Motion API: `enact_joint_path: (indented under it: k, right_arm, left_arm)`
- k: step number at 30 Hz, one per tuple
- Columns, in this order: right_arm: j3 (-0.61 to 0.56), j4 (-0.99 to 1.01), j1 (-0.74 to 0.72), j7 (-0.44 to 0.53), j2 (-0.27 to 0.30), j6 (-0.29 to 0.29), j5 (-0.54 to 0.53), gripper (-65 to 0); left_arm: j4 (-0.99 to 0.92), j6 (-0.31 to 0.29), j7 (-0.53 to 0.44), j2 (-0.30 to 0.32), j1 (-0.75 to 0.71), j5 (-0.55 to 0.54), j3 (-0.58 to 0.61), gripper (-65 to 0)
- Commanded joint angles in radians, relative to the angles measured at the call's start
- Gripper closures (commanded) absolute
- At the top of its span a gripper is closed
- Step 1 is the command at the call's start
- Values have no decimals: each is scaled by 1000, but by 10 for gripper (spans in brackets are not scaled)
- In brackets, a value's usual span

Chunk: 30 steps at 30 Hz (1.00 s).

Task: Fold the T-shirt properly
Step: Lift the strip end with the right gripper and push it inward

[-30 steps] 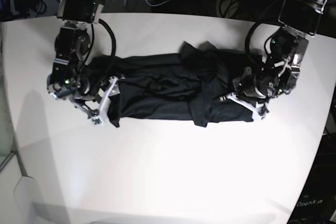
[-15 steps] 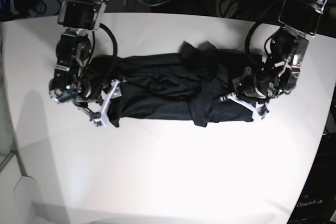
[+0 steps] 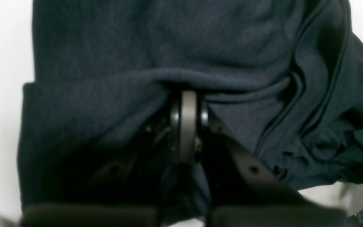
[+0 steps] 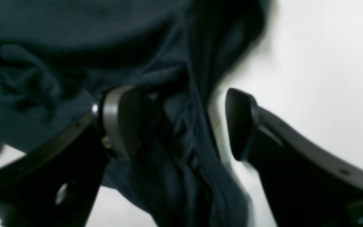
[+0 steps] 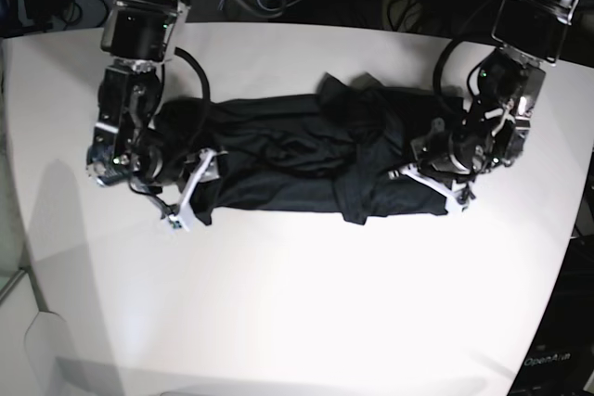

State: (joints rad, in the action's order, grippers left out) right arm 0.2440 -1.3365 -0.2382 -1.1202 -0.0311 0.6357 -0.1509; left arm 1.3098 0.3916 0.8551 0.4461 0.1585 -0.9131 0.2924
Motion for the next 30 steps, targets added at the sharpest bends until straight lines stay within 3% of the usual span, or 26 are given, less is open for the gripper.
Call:
enact_joint_path:
  k: [1, 8, 13, 22, 30]
  right_arm:
    - [1, 1, -23, 9, 6, 9, 6, -427]
    - [48, 79, -26, 22, 6, 13, 6, -421]
    - [44, 94, -14, 13, 4, 14, 6, -373]
    - [44, 88, -14, -62, -19, 14, 6, -363]
    - [42, 94, -13, -67, -39, 14, 6, -256]
  left_arm:
    - [-28, 43, 54, 4, -27, 48, 15, 0]
    - [-28, 43, 54, 4, -27, 48, 14, 0]
    - [-28, 43, 54, 4, -27, 48, 14, 0]
    - [-28, 43, 54, 4, -27, 48, 12, 0]
    - [-28, 43, 54, 4, -27, 48, 12, 0]
